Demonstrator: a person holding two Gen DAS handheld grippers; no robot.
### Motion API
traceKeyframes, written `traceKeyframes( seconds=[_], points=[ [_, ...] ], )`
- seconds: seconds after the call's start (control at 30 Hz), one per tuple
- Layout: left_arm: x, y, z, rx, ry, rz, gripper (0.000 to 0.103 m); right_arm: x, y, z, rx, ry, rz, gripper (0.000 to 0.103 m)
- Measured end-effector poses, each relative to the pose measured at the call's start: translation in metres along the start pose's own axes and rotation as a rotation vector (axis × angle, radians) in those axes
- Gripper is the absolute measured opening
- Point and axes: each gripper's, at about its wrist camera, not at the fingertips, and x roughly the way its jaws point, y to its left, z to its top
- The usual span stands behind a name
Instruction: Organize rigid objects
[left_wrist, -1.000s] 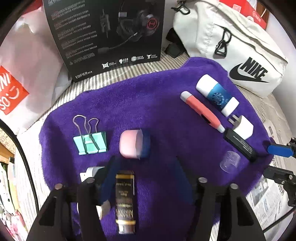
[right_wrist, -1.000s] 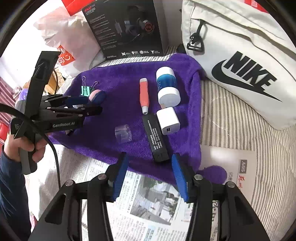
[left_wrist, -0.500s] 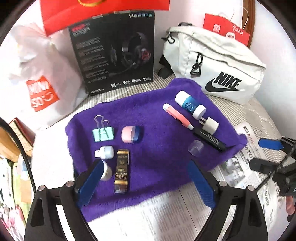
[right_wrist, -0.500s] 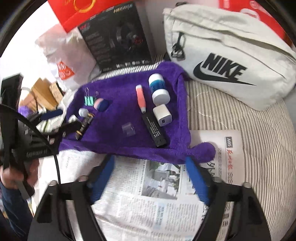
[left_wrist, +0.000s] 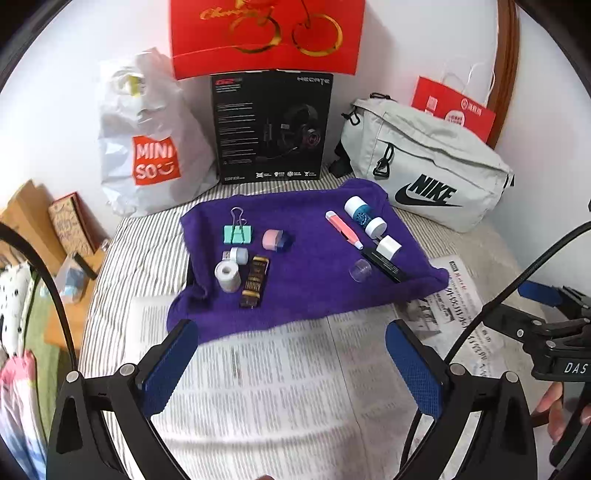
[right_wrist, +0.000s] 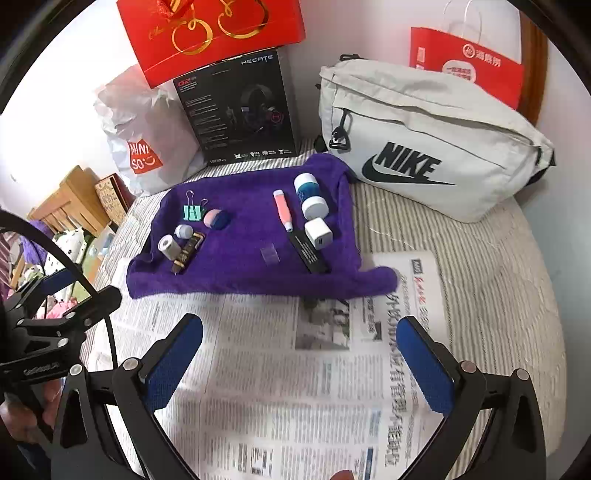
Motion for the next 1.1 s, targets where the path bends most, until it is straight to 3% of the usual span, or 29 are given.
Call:
traceKeyframes(
  seconds=[0.43, 1.1],
  points=[
    [-0.043, -0.002, -0.029, -0.006, -0.023, 0.082, 0.103, -0.026, 0.009, -0.028, -0.042, -0.001, -0.048, 0.103],
    [-0.054, -0.002, -0.039, -0.016, -0.008, 0.066, 0.103, -0.047, 0.007, -0.038, -0.032, -0.027, -0.062, 0.103]
  ],
)
